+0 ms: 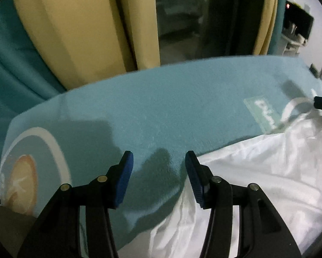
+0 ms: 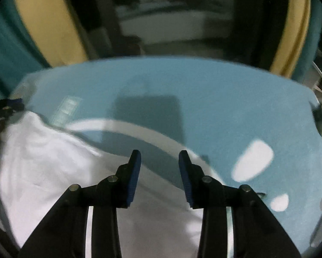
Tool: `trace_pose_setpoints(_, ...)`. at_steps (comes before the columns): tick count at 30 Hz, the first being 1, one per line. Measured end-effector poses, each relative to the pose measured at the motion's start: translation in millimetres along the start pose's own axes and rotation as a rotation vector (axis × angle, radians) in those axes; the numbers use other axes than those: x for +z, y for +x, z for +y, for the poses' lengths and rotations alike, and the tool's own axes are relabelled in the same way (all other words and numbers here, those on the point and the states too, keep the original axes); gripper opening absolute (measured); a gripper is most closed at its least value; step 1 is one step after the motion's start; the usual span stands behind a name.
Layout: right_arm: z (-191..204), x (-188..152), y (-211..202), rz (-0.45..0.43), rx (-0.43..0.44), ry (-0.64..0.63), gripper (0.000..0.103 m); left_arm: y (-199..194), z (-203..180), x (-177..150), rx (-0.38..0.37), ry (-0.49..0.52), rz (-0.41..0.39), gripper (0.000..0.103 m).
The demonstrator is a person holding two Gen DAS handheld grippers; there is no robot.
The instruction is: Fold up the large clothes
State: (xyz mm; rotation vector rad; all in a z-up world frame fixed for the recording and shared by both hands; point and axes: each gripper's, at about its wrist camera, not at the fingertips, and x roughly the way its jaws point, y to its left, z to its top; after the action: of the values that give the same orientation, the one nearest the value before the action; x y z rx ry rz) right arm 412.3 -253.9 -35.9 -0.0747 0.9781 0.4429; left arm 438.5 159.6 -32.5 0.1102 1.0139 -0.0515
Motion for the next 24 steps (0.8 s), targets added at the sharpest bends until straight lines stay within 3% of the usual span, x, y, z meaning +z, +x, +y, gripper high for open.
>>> trace_pose_setpoints(2, 22, 1, -1, 0.001, 0.067, -0.052, 0.036, -19, 2, -7, -0.019, -0.005, -0.026, 0.053)
trace_pose_setpoints(6, 79, -6, 22, 0.122, 0.187, -0.238, 0.036, -41, 6, -30, -0.102, -0.05, -0.029, 0.053)
trace_pose_setpoints(8, 93, -10, 33, 0.153, 0.136, -0.304, 0.036, -52, 1, -49, -0.141, -0.056, -0.013, 0.053)
trace_pose_setpoints(9, 99, -8, 35, 0.128, 0.101, -0.338, 0.036, -54, 1, -55, -0.157, -0.057, -0.007, 0.053)
trace_pose_setpoints(13, 97, 3, 40, 0.12, 0.025, -0.305, 0.037, -49, -8, -83, -0.237, -0.039, 0.054, 0.053)
trace_pose_setpoints(15, 87, 13, 38, 0.103, -0.064, -0.254, 0.037, -30, -10, -92, -0.159, -0.038, 0.114, 0.053)
trace_pose_setpoints(17, 82, 11, 20, 0.057, -0.084, -0.234, 0.037, -18, -3, -95, -0.092, -0.049, 0.123, 0.053)
trace_pose_setpoints(24, 43, -29, -47, -0.01, -0.082, -0.078, 0.037, 1, 29, -73, 0.07, -0.124, 0.047, 0.053)
